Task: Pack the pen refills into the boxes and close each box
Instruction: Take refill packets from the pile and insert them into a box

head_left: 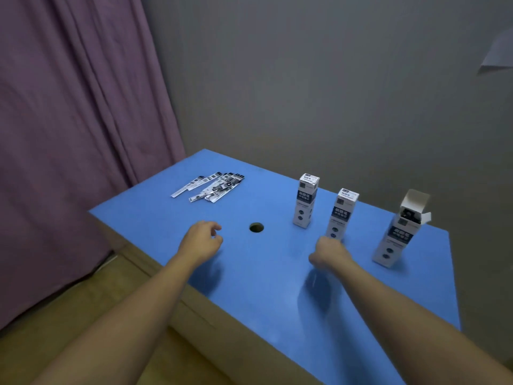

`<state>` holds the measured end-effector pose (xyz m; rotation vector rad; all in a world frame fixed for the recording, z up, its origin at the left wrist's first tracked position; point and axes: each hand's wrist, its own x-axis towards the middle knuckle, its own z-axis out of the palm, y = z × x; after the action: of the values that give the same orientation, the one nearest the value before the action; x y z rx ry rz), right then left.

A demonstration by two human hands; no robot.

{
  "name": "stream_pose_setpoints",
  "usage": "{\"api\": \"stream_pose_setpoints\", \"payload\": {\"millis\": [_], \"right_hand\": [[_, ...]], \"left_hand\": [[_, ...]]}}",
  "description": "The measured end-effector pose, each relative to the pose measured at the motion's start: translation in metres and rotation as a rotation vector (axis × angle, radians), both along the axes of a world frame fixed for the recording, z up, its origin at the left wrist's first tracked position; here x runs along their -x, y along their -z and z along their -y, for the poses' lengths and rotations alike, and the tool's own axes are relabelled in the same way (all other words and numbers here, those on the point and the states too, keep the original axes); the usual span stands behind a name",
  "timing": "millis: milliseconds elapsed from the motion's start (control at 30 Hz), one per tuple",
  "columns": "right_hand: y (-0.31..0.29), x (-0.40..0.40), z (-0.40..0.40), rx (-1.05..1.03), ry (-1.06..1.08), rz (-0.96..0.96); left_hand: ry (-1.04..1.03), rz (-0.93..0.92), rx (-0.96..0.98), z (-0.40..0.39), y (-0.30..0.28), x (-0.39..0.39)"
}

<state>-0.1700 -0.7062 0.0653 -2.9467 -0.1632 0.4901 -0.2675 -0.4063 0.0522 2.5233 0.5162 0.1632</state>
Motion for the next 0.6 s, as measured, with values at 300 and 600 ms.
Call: {"api": "stream_pose_setpoints", "payload": {"millis": [300,600], "right_hand": [[-0.005,0.022,-0.156,-0.011,-0.216,0.109],[-0.009,0.017,-0.252,-0.004,-0.337,0.164]], "left_hand": [[-0.052,-0.166,-0.117,-0.120,0.002,0.045],[-0.126,-0.154,-0.062,-0.189,0.010,0.047]]}}
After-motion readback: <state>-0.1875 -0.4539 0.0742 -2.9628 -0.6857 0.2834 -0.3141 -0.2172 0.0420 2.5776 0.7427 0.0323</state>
